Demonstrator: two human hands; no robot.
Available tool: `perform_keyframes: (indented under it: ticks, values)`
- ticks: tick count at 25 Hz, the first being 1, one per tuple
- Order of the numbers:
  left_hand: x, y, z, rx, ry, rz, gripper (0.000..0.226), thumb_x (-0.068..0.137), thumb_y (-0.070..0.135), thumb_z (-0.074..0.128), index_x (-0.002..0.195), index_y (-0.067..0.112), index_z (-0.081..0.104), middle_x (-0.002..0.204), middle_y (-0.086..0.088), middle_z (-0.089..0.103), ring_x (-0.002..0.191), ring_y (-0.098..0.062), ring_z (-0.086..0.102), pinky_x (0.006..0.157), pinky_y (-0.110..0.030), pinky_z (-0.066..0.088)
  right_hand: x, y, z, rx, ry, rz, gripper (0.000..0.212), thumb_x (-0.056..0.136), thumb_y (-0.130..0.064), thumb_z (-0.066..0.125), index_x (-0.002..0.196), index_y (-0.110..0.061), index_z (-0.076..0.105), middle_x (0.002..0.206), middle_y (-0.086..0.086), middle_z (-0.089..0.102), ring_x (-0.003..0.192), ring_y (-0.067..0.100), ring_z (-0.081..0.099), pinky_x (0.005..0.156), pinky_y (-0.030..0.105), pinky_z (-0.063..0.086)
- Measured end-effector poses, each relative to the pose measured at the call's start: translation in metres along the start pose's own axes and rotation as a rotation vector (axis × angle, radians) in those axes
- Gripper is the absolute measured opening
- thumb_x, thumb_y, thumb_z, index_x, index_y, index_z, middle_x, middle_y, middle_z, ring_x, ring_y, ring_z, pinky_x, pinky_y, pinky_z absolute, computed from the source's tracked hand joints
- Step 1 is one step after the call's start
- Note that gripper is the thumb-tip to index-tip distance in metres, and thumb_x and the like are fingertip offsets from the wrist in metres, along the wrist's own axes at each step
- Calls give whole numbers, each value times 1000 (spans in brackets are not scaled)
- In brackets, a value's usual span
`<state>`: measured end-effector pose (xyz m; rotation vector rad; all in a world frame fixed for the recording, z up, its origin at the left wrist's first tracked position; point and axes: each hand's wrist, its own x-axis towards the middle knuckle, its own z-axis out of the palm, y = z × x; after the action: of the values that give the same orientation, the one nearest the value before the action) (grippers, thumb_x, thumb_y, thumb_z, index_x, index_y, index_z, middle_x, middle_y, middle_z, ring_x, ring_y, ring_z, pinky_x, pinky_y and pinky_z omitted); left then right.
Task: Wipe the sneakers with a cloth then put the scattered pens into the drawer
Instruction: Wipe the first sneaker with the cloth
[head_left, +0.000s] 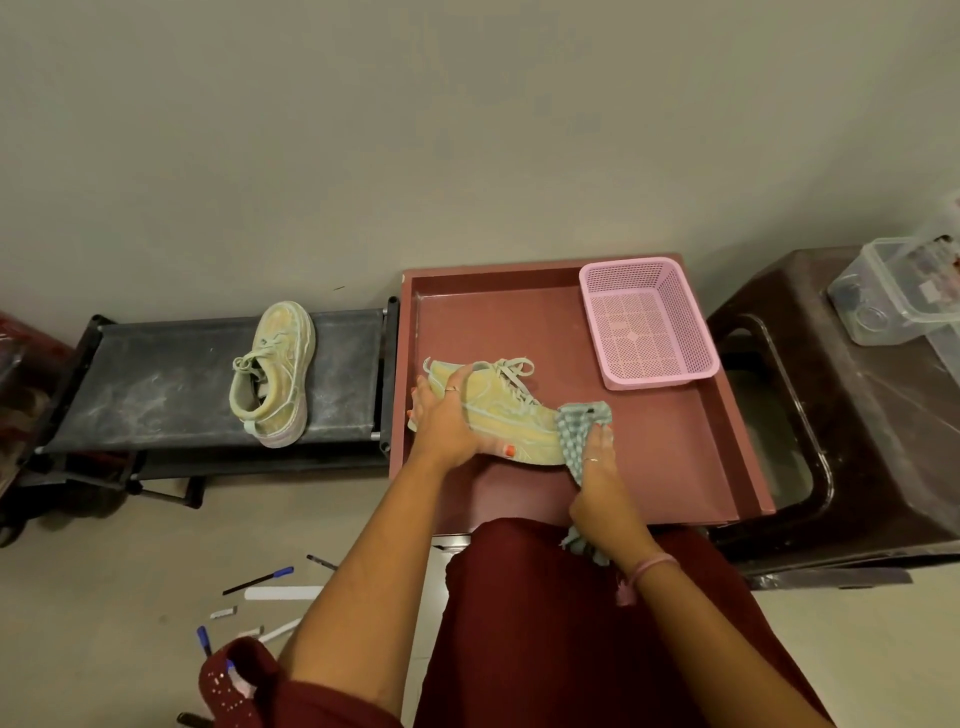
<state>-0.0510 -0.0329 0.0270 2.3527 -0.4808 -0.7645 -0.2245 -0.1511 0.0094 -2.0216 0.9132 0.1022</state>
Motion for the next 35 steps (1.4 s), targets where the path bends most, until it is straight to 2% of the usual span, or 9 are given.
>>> perform_keyframes:
  ticks: [4, 7, 11, 15, 18, 22, 25, 28, 35]
  values:
    - [-2, -2, 2, -16, 6, 10, 124, 40, 44, 94, 141, 54, 23, 156, -23, -9, 146, -36, -13, 117, -58, 9, 13, 1, -21, 128, -94, -45, 85, 74, 24, 33, 150, -6, 9, 155, 8, 18, 143, 20, 21, 113, 24, 19]
    - [-4, -3, 3, -27, 13, 30, 124, 38, 45, 94, 140, 55, 25, 157, -20, -7, 146, -35, -10, 116, -60, 11, 31, 0, -41, 224, -179, -8, 78, 75, 23, 33, 145, -11, 32, 126, 3, 52, 111, 14, 53, 96, 29, 44]
    - [-4, -11, 0, -6, -3, 104, 124, 39, 34, 96, 140, 50, 25, 158, -12, -12, 147, -29, -10, 118, -55, 12, 33, 9, -53, 314, -148, 40, 63, 79, 21, 34, 131, -9, 52, 79, -13, 56, 63, -8, 55, 62, 10, 44]
    - [0, -11, -6, 38, -70, 126, 127, 46, 31, 96, 144, 48, 17, 155, -12, -28, 144, -31, -25, 118, -55, 1, 32, -8, -35, -62, 46, -267, 53, 80, 11, 39, 127, -6, 57, 118, 4, 58, 109, 18, 54, 93, 18, 39]
    - [0, -7, -7, 22, -156, 99, 125, 55, 46, 90, 148, 45, 6, 150, -13, -39, 137, -31, -37, 114, -54, -9, 23, -6, -11, -527, 25, -363, 54, 87, 0, 45, 138, -18, 47, 141, 2, 44, 126, 30, 40, 93, 40, 38]
    - [4, 3, 8, 77, -12, 64, 94, 83, 55, 65, 152, 37, 4, 150, -19, -37, 140, -36, -32, 114, -55, -9, 27, -10, -16, -730, 16, -378, 55, 91, -6, 41, 143, -24, 36, 145, -3, 33, 125, 27, 35, 89, 40, 40]
    - [9, 7, 14, 143, 19, 30, 89, 86, 53, 60, 152, 36, 3, 151, -21, -35, 141, -38, -29, 115, -55, -6, 29, -8, -31, -854, 18, -541, 49, 86, -5, 47, 131, -24, 54, 123, 1, 51, 103, 29, 50, 70, 39, 46]
    - [4, 1, 16, 138, 30, 49, 89, 87, 51, 61, 152, 37, 3, 151, -20, -34, 142, -38, -26, 115, -54, -5, 21, 1, -52, -892, -50, -685, 47, 73, -5, 59, 111, -31, 67, 99, -2, 59, 82, 23, 56, 56, 34, 45]
    - [9, 5, 15, 156, 37, 37, 87, 87, 50, 61, 152, 37, 5, 153, -20, -32, 143, -38, -23, 115, -57, -2, 39, -10, -73, -484, 95, -378, 46, 85, -6, 39, 126, -16, 59, 127, 5, 54, 112, 28, 48, 91, 35, 41]
